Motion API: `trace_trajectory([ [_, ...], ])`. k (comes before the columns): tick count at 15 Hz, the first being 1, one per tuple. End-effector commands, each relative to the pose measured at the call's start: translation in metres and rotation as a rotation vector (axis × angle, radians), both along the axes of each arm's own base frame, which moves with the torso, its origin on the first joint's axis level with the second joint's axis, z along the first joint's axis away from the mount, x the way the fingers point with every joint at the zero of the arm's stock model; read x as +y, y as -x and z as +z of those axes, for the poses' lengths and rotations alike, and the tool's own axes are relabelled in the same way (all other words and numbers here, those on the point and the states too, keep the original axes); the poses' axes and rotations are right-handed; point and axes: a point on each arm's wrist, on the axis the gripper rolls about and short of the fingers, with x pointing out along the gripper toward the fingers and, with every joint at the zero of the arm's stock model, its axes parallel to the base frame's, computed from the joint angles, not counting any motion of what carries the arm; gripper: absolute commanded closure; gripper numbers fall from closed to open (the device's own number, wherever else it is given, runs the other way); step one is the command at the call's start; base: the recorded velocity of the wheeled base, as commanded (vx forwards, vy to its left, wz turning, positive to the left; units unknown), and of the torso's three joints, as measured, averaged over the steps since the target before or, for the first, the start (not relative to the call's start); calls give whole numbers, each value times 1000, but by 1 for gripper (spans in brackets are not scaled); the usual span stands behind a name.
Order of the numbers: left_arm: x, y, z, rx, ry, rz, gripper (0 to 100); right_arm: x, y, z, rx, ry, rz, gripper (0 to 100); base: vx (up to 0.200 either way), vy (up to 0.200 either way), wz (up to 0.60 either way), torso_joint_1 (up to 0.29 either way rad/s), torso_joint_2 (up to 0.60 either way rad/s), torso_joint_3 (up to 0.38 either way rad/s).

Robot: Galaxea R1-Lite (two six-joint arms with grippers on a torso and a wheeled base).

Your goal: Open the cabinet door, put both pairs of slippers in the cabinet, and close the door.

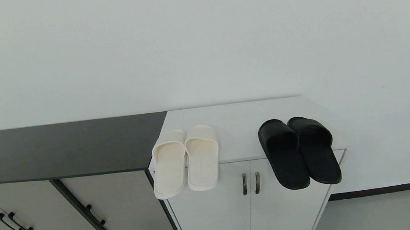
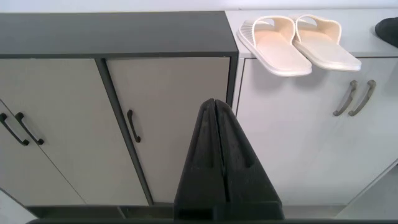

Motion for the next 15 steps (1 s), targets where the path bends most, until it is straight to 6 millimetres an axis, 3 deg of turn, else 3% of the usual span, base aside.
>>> trace_trajectory([
  [1, 0, 0, 0, 2, 0, 0, 100, 39, -133, -42, 257, 28, 1, 0, 0, 0, 0, 0, 0, 0],
  [2, 0, 0, 0, 0, 0, 0, 100, 46, -138, -44, 264, 37, 2, 0, 0, 0, 0, 0, 0, 0],
  [3, 0, 0, 0, 0, 0, 0, 100, 74, -154, -49, 280, 61, 43, 0, 0, 0, 0, 0, 0, 0],
  [5, 0, 0, 0, 0, 0, 0, 100, 99, -170, -54, 289, 90, 43, 0, 0, 0, 0, 0, 0, 0],
  [8, 0, 0, 0, 0, -1, 1, 100, 117, -187, -61, 276, 94, 51, 0, 0, 0, 0, 0, 0, 0],
  [15, 0, 0, 0, 0, -1, 1, 100, 144, -229, -118, 299, 121, -11, 0, 0, 0, 0, 0, 0, 0],
])
